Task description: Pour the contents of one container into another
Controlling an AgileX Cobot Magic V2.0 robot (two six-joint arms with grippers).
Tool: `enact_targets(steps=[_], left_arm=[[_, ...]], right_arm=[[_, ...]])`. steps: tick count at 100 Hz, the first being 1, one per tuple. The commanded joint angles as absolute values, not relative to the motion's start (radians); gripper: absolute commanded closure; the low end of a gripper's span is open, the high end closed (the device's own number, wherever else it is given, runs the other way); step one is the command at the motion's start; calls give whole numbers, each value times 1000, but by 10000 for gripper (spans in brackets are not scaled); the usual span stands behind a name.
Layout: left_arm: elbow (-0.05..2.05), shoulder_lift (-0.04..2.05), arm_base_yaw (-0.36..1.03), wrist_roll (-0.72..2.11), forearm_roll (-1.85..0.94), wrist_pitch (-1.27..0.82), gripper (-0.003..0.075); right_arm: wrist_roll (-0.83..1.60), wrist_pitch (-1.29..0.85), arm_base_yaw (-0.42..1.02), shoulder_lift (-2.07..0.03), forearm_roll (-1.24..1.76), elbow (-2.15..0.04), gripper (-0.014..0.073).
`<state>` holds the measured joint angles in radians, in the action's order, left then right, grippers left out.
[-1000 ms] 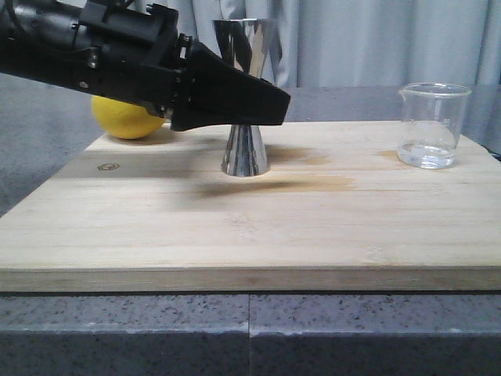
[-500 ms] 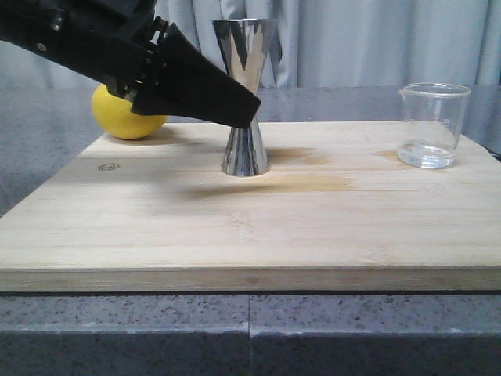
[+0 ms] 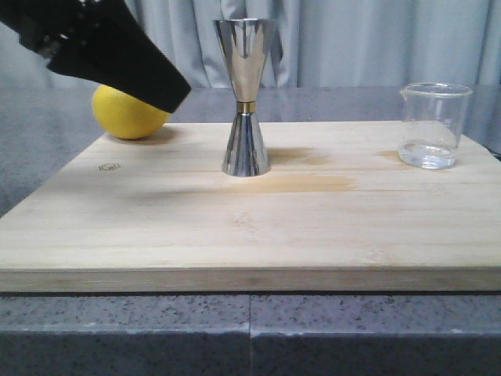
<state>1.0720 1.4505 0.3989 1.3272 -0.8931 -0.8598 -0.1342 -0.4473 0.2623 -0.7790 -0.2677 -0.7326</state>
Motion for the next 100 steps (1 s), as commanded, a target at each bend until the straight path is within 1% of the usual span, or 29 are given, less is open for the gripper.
enact_targets(steps=[1,17,32,49,60,73,100], left_arm=[[1094,1358,397,1142,-784,-858,120],[1106,1239,397,764,-468,-872,120],[1151,1132,397,419,-175,-964,120],[1172,1022,397,121,98,-1066,122],[1172,970,397,-62,287,-1182,122],[1170,918,397,-198,369,-1263,122],[1144,813,397,-254,354,-1258,122]], right_arm=[[-138,-497,255,-790,-242,-795,-34],[-138,-665,255,-814,-174,-864,-34],[-138,-839,255,-839,-145,-936,-34],[-138,-893,255,-841,-145,-952,-34],[-140,-898,255,-839,-145,-952,-34],[-156,-895,255,-826,-145,-952,-34],[-172,-871,255,-751,-143,-929,-34]])
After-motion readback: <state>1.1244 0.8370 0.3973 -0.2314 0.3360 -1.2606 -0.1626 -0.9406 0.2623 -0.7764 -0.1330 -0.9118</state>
